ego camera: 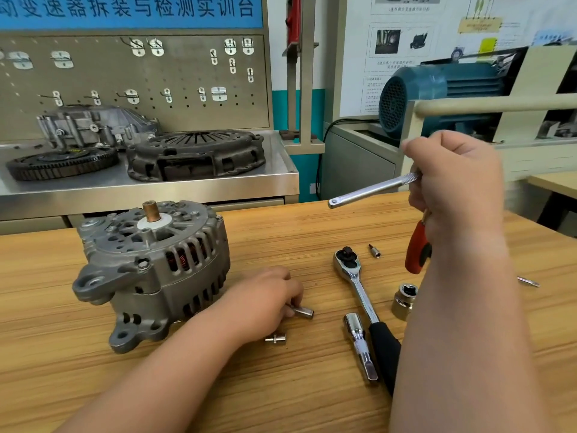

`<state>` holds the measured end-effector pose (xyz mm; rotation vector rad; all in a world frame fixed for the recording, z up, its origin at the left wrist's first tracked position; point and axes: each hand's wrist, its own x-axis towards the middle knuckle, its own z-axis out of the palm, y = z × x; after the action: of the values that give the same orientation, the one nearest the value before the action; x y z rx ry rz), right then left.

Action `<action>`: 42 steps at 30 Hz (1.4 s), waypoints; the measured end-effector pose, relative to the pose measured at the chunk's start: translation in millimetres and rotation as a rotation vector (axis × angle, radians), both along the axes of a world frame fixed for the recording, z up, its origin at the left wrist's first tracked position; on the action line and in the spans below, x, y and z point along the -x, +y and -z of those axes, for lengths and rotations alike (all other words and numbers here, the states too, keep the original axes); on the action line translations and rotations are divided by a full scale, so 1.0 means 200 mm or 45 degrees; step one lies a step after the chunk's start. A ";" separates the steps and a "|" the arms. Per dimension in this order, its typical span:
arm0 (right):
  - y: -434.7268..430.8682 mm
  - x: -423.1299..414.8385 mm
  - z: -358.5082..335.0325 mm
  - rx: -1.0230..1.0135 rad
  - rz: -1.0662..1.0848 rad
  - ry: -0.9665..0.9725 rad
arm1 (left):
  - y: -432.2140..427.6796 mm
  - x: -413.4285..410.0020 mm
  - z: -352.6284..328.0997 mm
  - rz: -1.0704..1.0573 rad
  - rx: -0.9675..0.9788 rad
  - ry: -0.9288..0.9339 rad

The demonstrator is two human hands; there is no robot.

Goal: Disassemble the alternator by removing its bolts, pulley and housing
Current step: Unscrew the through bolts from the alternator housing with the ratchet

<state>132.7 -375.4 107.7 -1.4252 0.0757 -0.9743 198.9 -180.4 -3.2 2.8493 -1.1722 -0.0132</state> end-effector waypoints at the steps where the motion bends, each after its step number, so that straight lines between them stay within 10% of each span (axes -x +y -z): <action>1: 0.00 -0.01 0.00 0.000 0.006 0.005 | -0.01 0.00 0.01 0.021 0.041 -0.023; 13: 0.08 -0.06 0.02 0.101 0.056 0.068 | 0.07 0.17 -0.20 0.009 1.480 0.293; 26: 0.19 0.00 -0.07 0.281 0.101 -0.083 | 0.12 0.22 -0.30 0.112 1.729 0.313; 34: 0.26 -0.04 -0.06 0.257 0.237 -0.144 | 0.10 0.28 -0.38 0.209 2.305 1.292; 42: 0.27 -0.04 -0.06 0.199 0.243 -0.189 | 0.10 0.27 -0.40 0.177 2.550 1.546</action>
<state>141.7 -320.7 120.3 -1.5025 0.0267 -1.2637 144.6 -160.5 76.8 0.6397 -0.3837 -0.2980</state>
